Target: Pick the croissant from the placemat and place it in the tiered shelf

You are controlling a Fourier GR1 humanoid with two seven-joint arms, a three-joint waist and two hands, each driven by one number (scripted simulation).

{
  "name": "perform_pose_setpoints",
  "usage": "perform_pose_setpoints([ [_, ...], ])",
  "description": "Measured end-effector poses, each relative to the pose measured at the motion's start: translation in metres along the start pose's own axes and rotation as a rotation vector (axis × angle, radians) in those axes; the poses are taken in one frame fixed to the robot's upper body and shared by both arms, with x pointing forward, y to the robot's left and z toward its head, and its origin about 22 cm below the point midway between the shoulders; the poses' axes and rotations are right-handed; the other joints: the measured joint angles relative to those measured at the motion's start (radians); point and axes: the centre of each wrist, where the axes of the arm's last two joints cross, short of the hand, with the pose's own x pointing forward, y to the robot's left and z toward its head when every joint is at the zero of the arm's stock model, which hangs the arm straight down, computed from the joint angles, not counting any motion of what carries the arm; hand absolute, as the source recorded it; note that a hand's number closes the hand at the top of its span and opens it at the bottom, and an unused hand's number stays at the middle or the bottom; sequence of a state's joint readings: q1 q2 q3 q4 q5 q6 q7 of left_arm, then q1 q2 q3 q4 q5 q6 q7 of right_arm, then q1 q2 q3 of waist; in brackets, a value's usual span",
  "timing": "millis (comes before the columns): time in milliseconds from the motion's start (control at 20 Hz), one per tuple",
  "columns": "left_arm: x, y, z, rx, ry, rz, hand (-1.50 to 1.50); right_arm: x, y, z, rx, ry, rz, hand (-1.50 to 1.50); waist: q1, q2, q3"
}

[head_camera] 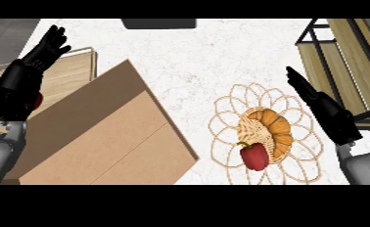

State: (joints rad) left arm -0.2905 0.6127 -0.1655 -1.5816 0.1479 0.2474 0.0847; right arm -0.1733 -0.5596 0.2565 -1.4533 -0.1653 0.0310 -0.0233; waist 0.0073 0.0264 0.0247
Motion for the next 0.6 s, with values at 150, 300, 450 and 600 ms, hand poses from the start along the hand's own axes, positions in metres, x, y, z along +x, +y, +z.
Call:
perform_pose_setpoints([
  [150,-0.004,-0.01,0.004,-0.028,0.022,0.027,0.0,0.018,0.006,-0.016,0.122,-0.145,-0.125,1.5,0.015,-0.009,-0.011],
  [300,-0.002,-0.019,0.003,-0.053,0.023,0.082,0.0,0.053,0.023,-0.036,0.288,-0.402,-0.304,1.5,0.053,-0.009,-0.009],
  [450,-0.001,-0.02,0.001,-0.076,0.034,0.129,0.0,0.057,-0.011,-0.046,0.319,-0.387,-0.1,-1.5,0.062,-0.01,-0.01],
  [600,0.0,-0.02,0.002,-0.083,0.043,0.156,0.0,0.037,-0.029,-0.049,0.435,-0.356,-0.138,-1.5,0.065,-0.01,-0.007],
])
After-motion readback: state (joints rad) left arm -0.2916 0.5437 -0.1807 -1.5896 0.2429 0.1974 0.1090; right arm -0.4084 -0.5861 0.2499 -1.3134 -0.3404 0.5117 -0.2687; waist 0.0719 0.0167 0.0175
